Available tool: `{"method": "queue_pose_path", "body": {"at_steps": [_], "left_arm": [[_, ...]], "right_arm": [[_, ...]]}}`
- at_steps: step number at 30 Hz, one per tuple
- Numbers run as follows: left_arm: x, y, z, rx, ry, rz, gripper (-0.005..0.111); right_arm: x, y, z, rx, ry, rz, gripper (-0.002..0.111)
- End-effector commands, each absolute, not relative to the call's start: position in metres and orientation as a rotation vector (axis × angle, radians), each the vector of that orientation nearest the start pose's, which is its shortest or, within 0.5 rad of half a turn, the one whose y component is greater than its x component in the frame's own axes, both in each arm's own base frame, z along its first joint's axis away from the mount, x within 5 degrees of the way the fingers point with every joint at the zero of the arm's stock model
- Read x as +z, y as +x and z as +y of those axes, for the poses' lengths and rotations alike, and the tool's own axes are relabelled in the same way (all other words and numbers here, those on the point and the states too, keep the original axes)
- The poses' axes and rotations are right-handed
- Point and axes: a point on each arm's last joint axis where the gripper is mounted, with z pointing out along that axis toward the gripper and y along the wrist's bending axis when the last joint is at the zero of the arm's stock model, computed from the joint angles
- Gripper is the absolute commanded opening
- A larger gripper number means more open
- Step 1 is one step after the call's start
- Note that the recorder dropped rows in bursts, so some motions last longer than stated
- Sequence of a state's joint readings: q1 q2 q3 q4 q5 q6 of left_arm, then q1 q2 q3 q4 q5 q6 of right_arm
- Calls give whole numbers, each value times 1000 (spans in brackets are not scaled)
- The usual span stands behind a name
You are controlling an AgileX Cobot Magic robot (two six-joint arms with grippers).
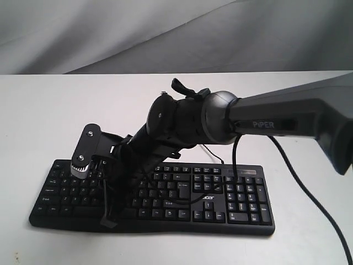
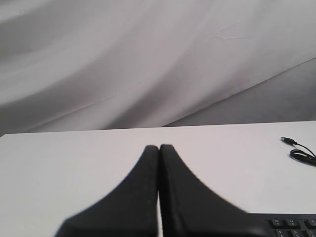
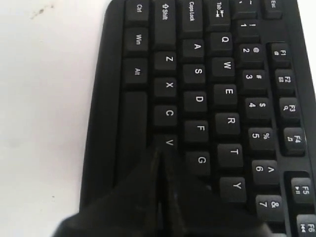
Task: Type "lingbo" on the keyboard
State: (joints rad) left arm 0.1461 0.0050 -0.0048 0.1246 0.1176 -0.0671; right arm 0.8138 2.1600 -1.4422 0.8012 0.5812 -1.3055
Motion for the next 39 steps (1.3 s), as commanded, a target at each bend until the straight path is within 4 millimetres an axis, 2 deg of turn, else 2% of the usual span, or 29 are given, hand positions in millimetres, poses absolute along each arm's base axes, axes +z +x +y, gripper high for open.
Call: {"method": "queue_pose_path", "body": {"at_steps": [1, 6, 21, 29, 32, 34, 37, 39], "left_arm": [[203, 56, 9, 162, -78, 1592, 1], [203, 56, 9, 162, -78, 1592, 1], [203, 56, 9, 162, -78, 1592, 1], [203, 56, 9, 162, -78, 1592, 1], [203, 56, 9, 162, -78, 1592, 1], [203, 56, 9, 162, -78, 1592, 1], [203, 56, 9, 162, -78, 1592, 1], [203, 56, 9, 162, -78, 1592, 1]], "right_arm": [[133, 277, 349, 613, -1811, 1893, 0], [123, 278, 350, 621, -1810, 1903, 0], [124, 280, 351, 607, -1793, 1886, 0], [111, 282, 351, 593, -1797, 1905, 0], [122, 282, 351, 583, -1796, 1882, 0], [137, 283, 349, 554, -1790, 1859, 0], [159, 288, 340, 511, -1763, 1863, 0], [166, 291, 333, 497, -1755, 1872, 0]]}}
